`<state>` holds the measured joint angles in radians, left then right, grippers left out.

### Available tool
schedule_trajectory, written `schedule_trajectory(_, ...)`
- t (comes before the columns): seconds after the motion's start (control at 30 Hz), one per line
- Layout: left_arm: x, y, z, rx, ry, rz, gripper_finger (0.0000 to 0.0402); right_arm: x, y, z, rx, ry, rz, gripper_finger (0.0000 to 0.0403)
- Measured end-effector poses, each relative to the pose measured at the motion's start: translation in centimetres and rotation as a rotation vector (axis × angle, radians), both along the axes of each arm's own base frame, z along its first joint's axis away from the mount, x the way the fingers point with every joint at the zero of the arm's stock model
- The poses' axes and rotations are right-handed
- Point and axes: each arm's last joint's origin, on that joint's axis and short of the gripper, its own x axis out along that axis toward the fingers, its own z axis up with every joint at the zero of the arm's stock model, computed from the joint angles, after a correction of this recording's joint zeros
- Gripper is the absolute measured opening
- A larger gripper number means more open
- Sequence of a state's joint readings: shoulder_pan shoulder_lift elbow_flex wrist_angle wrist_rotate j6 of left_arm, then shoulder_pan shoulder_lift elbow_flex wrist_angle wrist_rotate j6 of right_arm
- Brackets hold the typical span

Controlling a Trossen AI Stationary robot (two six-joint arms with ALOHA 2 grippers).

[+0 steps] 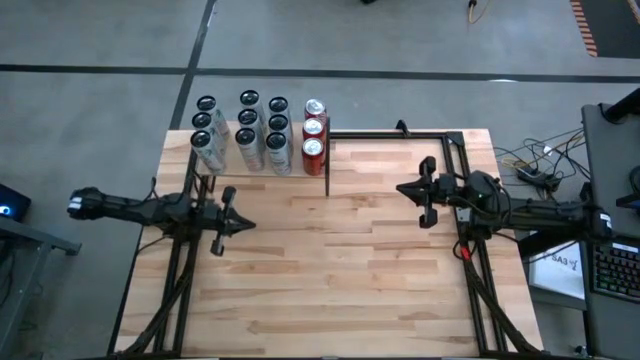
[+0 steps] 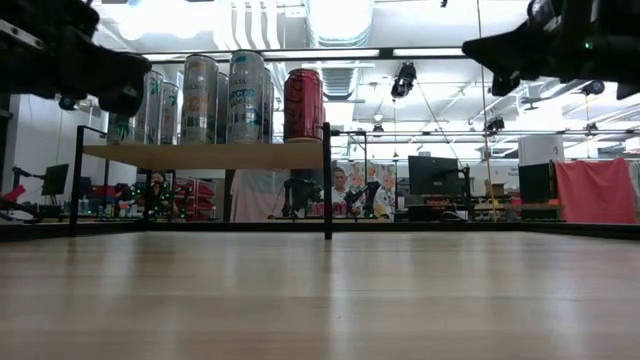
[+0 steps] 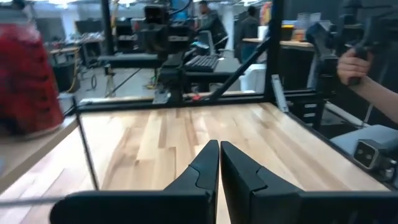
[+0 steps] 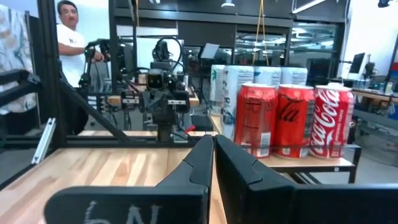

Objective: Place canned beverage on shelf
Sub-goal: Return to Home Position

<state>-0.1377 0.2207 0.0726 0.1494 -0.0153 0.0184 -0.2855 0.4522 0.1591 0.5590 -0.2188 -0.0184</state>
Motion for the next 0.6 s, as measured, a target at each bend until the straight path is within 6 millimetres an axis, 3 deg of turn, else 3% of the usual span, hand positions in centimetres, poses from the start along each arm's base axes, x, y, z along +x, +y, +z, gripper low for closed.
schedule_trajectory(0.13, 0.1, 0.3, -0.7, -0.032, -0.007, -0.015, 0.0, -0.5, -0.1, -0.4, 0.01, -0.015, -0.014, 0.0009)
schedule_trajectory(0.3, -0.3, 0.5, 0.0, -0.112, 0.028, -0.025, 0.0, -1.3, -0.2, -0.7, 0.016, -0.047, -0.039, 0.0009)
schedule_trajectory(0.4, -0.9, 0.5, 0.9, -0.094, 0.082, -0.024, 0.0, -1.7, -0.2, -0.8, 0.007, -0.063, -0.028, 0.0009)
schedule_trajectory(0.6, -2.2, 0.6, 1.8, -0.018, 0.017, -0.027, 0.0, -2.1, -0.4, -1.4, 0.002, -0.066, -0.042, 0.0009)
